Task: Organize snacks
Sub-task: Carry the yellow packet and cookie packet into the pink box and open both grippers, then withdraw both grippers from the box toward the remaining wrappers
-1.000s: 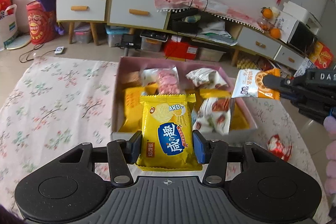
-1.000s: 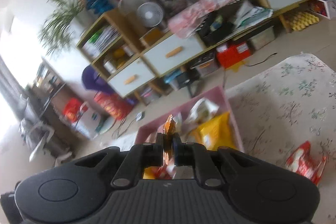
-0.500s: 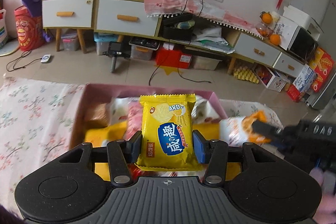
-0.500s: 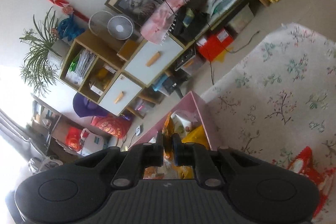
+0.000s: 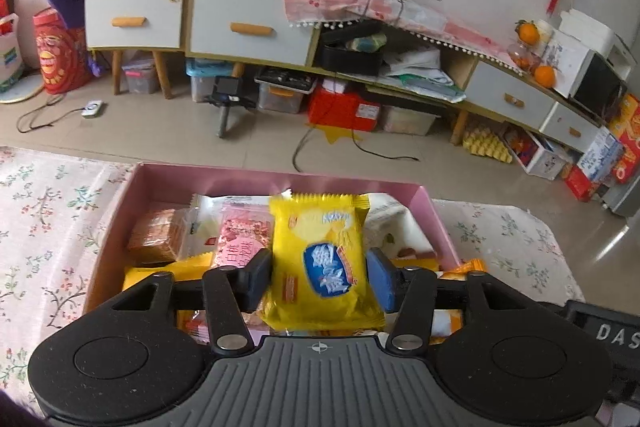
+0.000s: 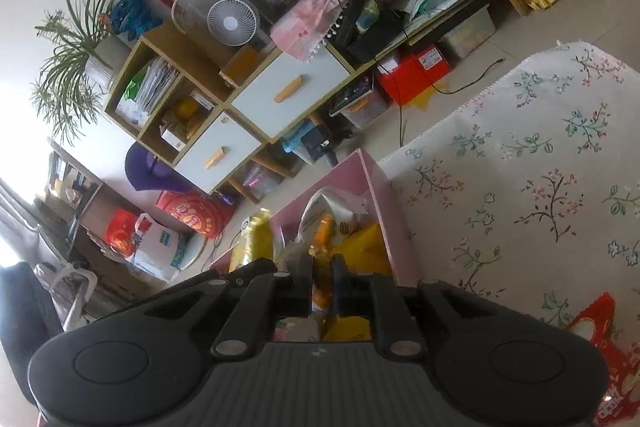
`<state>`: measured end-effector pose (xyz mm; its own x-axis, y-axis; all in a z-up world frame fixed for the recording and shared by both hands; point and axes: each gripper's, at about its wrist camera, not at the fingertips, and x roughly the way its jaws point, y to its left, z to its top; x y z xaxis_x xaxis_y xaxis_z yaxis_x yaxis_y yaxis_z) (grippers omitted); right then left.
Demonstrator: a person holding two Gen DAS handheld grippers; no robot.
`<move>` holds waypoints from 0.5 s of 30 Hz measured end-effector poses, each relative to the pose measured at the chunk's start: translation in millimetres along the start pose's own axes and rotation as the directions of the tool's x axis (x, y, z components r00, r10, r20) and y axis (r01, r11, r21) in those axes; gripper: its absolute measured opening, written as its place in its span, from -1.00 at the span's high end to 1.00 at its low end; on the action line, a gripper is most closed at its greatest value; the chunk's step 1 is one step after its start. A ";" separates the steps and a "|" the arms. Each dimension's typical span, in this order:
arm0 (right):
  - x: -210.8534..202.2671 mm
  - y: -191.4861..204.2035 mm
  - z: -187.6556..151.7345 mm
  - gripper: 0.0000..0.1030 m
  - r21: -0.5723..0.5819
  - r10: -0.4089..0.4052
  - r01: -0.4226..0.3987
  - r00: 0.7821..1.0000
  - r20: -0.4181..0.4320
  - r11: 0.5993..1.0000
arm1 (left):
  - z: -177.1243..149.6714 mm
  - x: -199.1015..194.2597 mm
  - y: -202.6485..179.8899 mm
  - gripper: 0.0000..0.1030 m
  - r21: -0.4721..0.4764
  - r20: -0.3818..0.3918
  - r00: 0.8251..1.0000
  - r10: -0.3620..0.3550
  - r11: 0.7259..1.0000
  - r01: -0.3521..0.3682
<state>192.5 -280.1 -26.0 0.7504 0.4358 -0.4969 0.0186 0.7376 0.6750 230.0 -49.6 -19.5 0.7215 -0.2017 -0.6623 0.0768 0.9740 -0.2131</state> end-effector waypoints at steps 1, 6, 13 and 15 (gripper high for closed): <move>-0.6 -0.9 1.0 0.75 0.003 -0.003 0.003 1.000 -0.004 1.000 | -1.0 -1.8 0.7 -0.31 -0.004 0.003 1.000 0.011 1.000 -0.011; -4.3 -4.9 1.9 0.44 0.028 -0.025 0.025 1.000 -0.005 0.999 | -5.8 -17.2 4.4 -0.43 -0.021 -0.004 1.000 0.015 1.000 -0.015; -24.1 6.5 -2.6 0.16 -0.003 -0.038 0.038 0.999 0.015 0.999 | -13.2 -47.6 8.1 -0.58 -0.013 -0.001 1.000 0.022 1.000 -0.022; -30.5 9.7 -3.3 0.07 -0.013 -0.039 0.040 0.999 0.027 0.999 | -17.4 -55.8 10.1 -0.61 -0.012 -0.009 1.000 0.023 1.000 -0.023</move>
<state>167.6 -284.5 -6.0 0.7668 0.3923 -0.5082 0.0397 0.7611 0.6474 178.5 -30.2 2.8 0.7172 -0.1799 -0.6733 0.0513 0.9771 -0.2064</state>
